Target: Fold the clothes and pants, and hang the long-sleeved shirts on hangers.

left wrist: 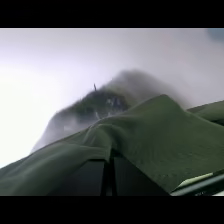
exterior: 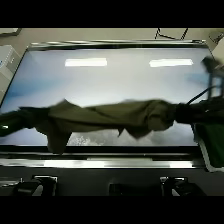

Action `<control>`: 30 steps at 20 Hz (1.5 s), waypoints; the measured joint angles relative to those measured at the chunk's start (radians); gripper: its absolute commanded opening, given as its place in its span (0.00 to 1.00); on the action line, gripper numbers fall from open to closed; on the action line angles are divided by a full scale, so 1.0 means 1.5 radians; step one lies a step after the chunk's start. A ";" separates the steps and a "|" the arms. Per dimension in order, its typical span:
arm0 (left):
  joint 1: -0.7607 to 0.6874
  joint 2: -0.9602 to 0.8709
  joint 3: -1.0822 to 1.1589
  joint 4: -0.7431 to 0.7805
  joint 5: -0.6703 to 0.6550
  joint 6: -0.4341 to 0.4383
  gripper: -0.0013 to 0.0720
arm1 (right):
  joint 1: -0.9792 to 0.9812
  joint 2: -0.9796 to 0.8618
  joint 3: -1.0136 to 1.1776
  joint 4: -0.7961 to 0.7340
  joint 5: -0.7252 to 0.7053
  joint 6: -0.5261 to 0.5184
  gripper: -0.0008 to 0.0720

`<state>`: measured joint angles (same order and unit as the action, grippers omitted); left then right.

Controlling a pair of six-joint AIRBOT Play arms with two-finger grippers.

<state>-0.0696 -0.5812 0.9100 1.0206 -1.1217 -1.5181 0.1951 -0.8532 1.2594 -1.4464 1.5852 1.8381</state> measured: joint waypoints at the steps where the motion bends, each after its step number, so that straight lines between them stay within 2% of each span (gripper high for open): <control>1: -0.011 -0.008 -0.045 0.001 0.016 -0.002 0.05 | 0.000 -0.003 -0.055 0.008 -0.023 0.001 0.06; 5: -0.060 -0.113 -0.150 -0.004 0.132 -0.005 0.05 | 0.000 -0.073 -0.198 0.025 -0.201 0.008 0.07; 8: -0.078 -0.246 -0.132 -0.006 0.231 -0.005 0.05 | 0.000 -0.164 -0.230 0.050 -0.380 0.022 0.09; 9: -0.079 -0.291 -0.110 -0.006 0.255 -0.005 0.05 | 0.000 -0.190 -0.235 0.061 -0.435 0.038 0.24; 10: -0.079 -0.337 -0.082 -0.006 0.275 -0.005 0.15 | 0.000 -0.214 -0.239 0.073 -0.487 0.058 0.40; 11: -0.079 -0.376 -0.054 -0.006 0.286 -0.005 0.45 | 0.000 -0.237 -0.242 0.089 -0.536 0.078 0.63; 12: -0.077 -0.413 -0.023 -0.007 0.295 -0.005 0.94 | 0.000 -0.253 -0.243 0.104 -0.575 0.093 0.81; 13: -0.074 -0.441 0.004 -0.007 0.291 -0.006 1.00 | -0.002 -0.264 -0.241 0.116 -0.606 0.104 0.91; 14: -0.068 -0.464 0.033 -0.007 0.276 -0.006 1.00 | -0.008 -0.272 -0.233 0.126 -0.621 0.108 0.92; 15: -0.056 -0.482 0.062 -0.002 0.246 -0.006 1.00 | -0.024 -0.278 -0.218 0.133 -0.622 0.105 0.92; 17: -0.016 -0.498 0.110 0.028 0.164 -0.006 1.00 | -0.077 -0.285 -0.171 0.142 -0.573 0.055 0.92; 21: 0.109 -0.501 0.149 0.087 -0.024 0.009 1.00 | -0.232 -0.291 -0.099 0.152 -0.359 -0.082 0.86; 23: 0.163 -0.500 0.131 0.079 -0.078 0.026 1.00 | -0.291 -0.291 -0.106 0.156 -0.254 -0.135 0.86; 26: 0.212 -0.503 0.060 0.028 -0.098 0.059 1.00 | -0.332 -0.292 -0.169 0.178 -0.149 -0.187 0.86; 30: 0.232 -0.520 -0.023 -0.049 -0.006 0.083 1.00 | -0.346 -0.292 -0.256 0.237 -0.094 -0.232 0.86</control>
<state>0.2787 -1.3605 0.8757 0.9478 -1.1301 -1.3933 -0.3237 -1.2915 0.8749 -1.0904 1.4437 1.4899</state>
